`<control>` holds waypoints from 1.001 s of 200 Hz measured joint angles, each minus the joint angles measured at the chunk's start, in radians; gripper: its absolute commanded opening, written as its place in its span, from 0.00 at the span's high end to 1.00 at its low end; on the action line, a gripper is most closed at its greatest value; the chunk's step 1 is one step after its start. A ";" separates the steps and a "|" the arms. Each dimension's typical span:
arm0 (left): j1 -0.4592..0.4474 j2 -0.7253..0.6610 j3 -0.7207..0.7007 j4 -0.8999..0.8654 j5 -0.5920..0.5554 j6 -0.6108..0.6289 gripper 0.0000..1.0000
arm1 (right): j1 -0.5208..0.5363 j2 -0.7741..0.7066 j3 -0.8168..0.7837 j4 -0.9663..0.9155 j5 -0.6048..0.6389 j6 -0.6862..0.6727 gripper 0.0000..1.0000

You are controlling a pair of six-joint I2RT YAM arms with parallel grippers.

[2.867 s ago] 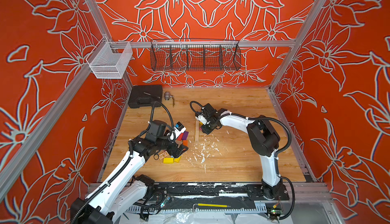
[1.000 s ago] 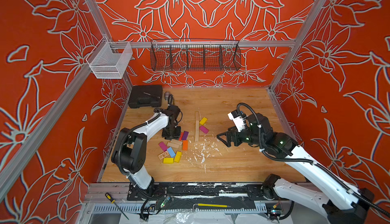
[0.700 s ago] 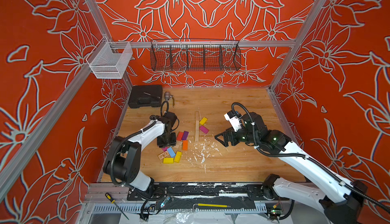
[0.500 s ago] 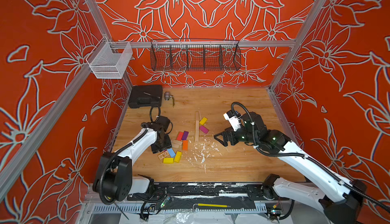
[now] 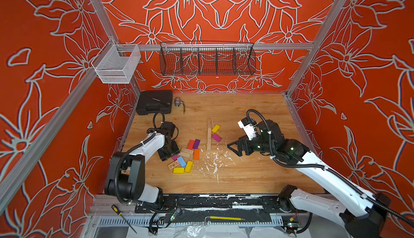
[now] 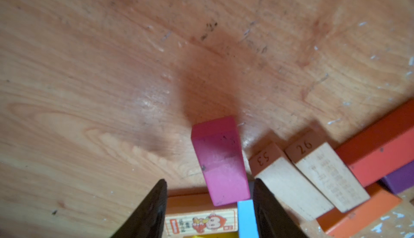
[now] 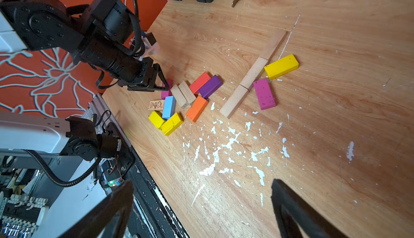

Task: Assemble the letter k with building blocks
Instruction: Pick up the building block from the center of the board.

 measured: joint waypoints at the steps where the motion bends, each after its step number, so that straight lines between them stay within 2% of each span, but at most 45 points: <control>1: 0.000 0.002 0.000 0.000 0.000 0.000 0.47 | 0.000 0.000 0.000 0.000 0.000 0.000 0.02; 125: 0.002 0.041 0.002 0.021 0.000 0.005 0.77 | 0.000 0.000 0.000 0.000 0.002 0.002 0.02; 164: 0.002 0.041 0.020 0.005 0.002 0.020 0.79 | 0.000 -0.012 0.000 0.000 0.014 0.008 0.02; 200: 0.002 0.027 0.138 -0.029 0.038 0.089 0.80 | 0.000 -0.001 0.001 0.000 0.014 0.024 0.04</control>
